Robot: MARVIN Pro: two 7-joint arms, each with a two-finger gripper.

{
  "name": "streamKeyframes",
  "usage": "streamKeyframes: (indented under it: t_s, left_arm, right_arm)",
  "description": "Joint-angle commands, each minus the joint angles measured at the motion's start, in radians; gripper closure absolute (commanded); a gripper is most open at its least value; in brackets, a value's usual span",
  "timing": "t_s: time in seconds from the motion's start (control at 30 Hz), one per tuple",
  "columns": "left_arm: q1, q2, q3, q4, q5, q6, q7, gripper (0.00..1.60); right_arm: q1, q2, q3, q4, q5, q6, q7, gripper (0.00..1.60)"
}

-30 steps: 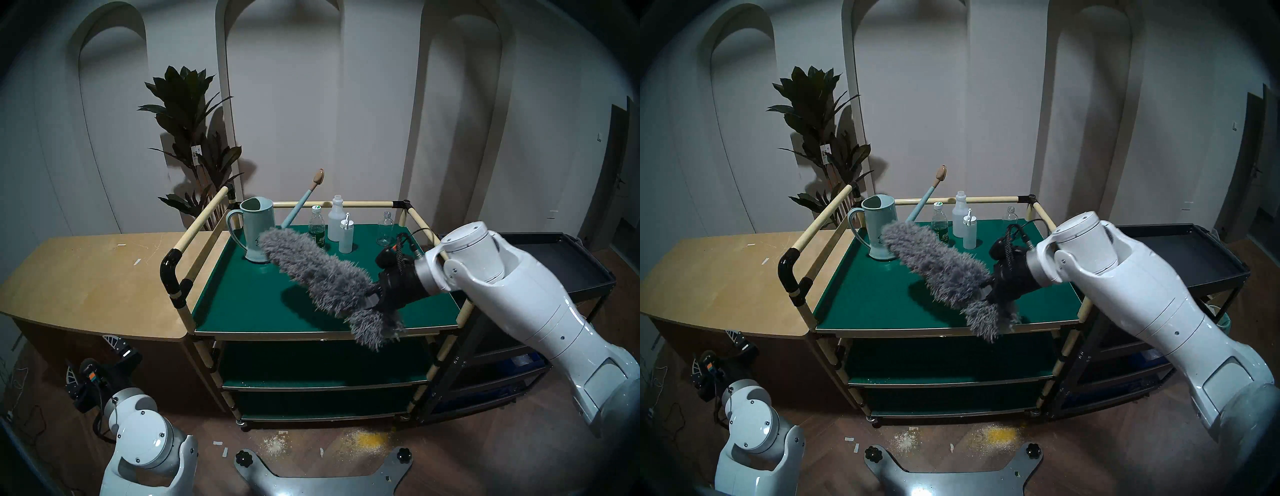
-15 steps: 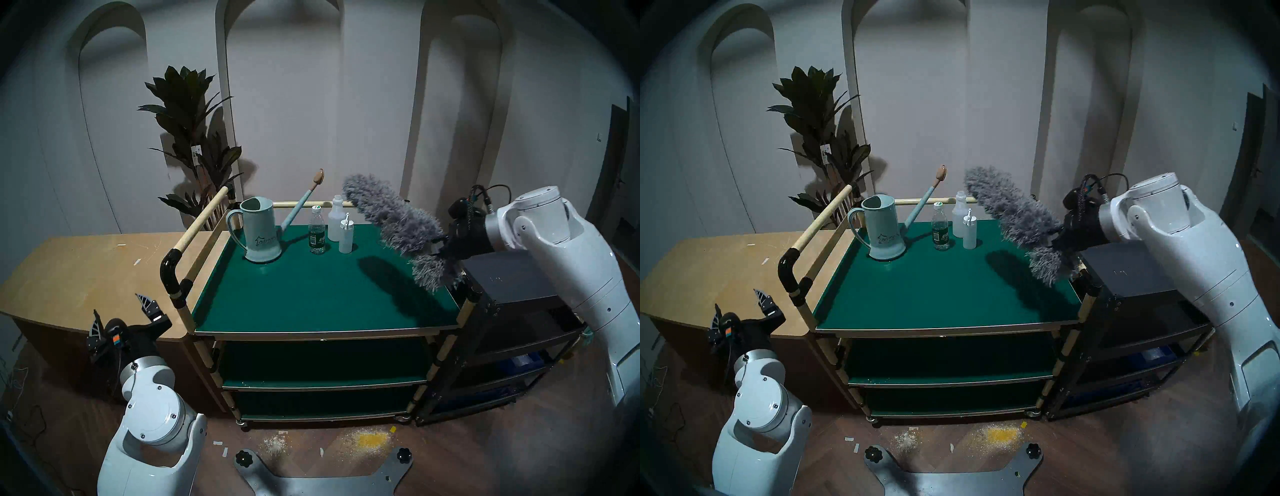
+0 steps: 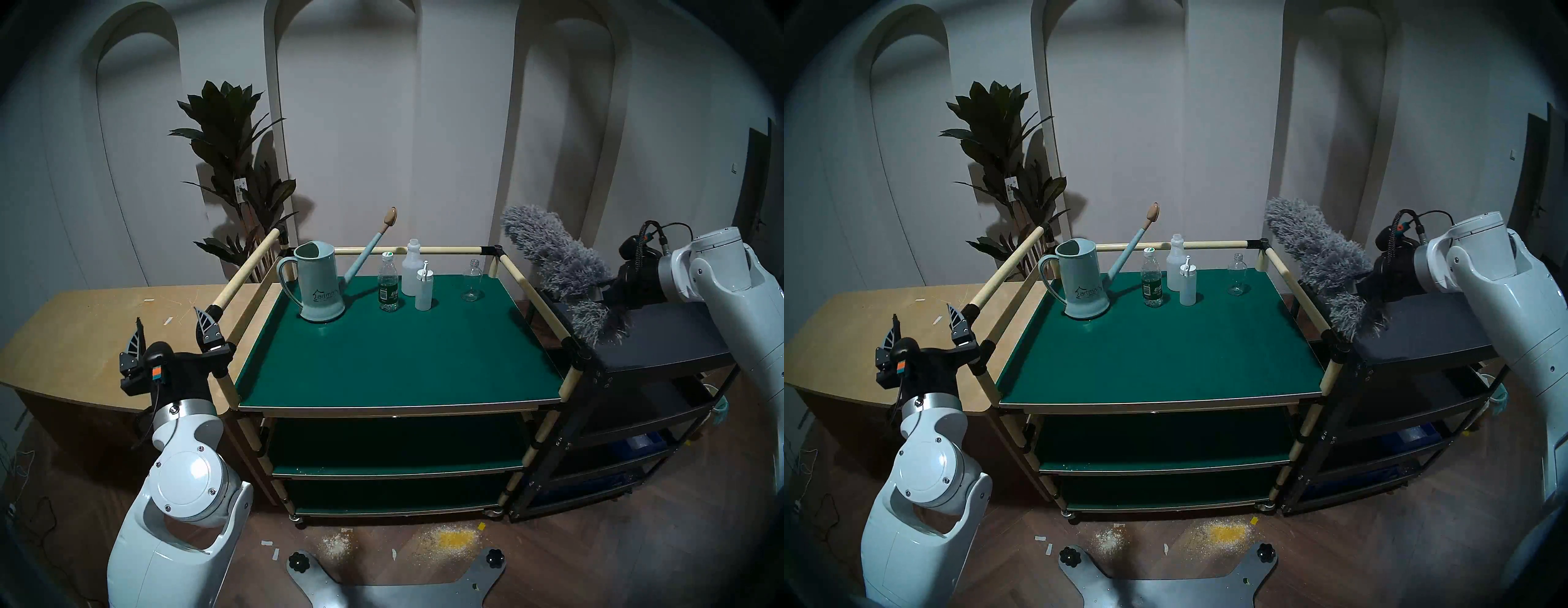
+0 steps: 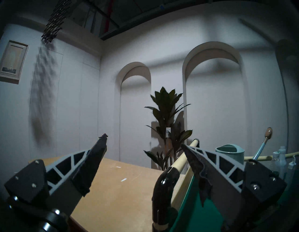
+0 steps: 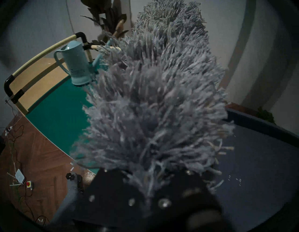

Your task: Dust the shelf with the duster

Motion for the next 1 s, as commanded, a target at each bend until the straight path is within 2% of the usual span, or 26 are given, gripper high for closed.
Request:
streamKeyframes:
  t_s: [0.0, 0.37, 0.7, 0.8, 0.97]
  left_arm:
    - [-0.080, 0.059, 0.022, -0.018, 0.015, 0.004, -0.069, 0.00]
    - [-0.200, 0.098, 0.097, 0.006, -0.017, 0.050, -0.218, 0.00]
    - [-0.308, 0.087, 0.128, 0.060, -0.064, 0.117, -0.341, 0.00]
    - [-0.321, 0.069, 0.124, 0.065, -0.083, 0.139, -0.362, 0.00]
    - [-0.389, 0.058, 0.143, 0.104, -0.107, 0.179, -0.368, 0.00]
  right_arm:
    - [-0.111, 0.051, 0.080, 0.038, 0.026, -0.002, -0.047, 1.60]
    - [-0.238, 0.002, 0.165, 0.095, 0.059, -0.015, -0.139, 1.60]
    - [-0.286, -0.120, 0.225, 0.091, 0.057, -0.127, -0.273, 1.60]
    - [-0.287, -0.143, 0.220, 0.089, 0.051, -0.151, -0.303, 1.60]
    - [-0.265, -0.184, 0.177, 0.097, 0.037, -0.165, -0.357, 1.60]
